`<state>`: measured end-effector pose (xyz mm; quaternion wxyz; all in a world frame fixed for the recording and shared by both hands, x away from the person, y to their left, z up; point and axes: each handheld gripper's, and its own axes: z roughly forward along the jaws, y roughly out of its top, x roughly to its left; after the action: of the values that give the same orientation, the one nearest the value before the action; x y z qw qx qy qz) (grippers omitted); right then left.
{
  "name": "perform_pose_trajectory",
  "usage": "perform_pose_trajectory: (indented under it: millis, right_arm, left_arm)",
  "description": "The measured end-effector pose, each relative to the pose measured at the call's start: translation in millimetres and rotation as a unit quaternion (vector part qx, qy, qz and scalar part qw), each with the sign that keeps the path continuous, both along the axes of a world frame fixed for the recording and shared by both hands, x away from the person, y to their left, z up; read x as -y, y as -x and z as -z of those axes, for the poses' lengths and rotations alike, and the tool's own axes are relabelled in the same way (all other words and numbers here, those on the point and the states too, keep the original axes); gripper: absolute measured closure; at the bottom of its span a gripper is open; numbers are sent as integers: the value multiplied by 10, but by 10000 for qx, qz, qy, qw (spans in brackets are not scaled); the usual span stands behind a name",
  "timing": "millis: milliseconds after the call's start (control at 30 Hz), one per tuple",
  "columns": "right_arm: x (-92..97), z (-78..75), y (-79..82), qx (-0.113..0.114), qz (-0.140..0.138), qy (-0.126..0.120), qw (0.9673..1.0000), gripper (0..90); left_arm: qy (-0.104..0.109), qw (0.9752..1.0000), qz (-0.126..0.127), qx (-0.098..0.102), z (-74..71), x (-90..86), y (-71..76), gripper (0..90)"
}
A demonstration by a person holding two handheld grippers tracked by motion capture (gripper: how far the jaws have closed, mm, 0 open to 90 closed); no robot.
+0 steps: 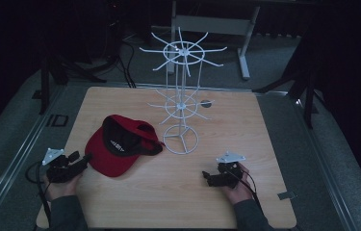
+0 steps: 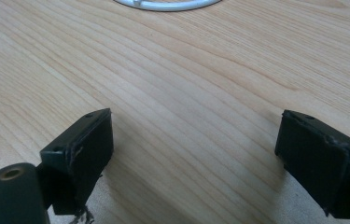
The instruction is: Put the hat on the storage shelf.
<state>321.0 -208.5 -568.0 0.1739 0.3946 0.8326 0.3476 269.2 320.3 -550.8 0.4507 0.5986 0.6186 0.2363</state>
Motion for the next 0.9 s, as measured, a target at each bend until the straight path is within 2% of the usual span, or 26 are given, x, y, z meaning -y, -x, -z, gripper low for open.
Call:
perform_pose_trajectory:
  millis: [200, 333, 533, 567, 667, 733, 867, 900]
  right_arm:
    - [0, 0, 1, -1, 1, 0, 10000, 112]
    - [0, 0, 0, -1, 1, 0, 10000, 112]
    - [0, 0, 0, -1, 1, 0, 10000, 112]
    - [0, 0, 0, -1, 1, 0, 10000, 112]
    - [0, 0, 0, 1, 0, 0, 10000, 112]
    - [0, 0, 0, 2, -2, 1, 10000, 112]
    - [0, 0, 0, 1, 0, 0, 10000, 112]
    - [0, 0, 0, 0, 1, 0, 10000, 112]
  left_arm:
    - [-157, 9998, 88, -24, -46, 3, -29, 449]
    - [-131, 9999, 99, -49, -99, -38, -87, 479]
    - [-319, 9991, 243, -135, -217, -55, -179, 648]
    - [-335, 9987, 352, -156, -249, -45, -214, 648]
    - [-557, 9971, 480, -183, -286, -12, -242, 782]
    - [-536, 9970, 519, -185, -301, -18, -250, 846]
    - [-632, 9968, 468, -128, -333, -39, -267, 894]
    - [-702, 9967, 392, -116, -353, -50, -270, 899]
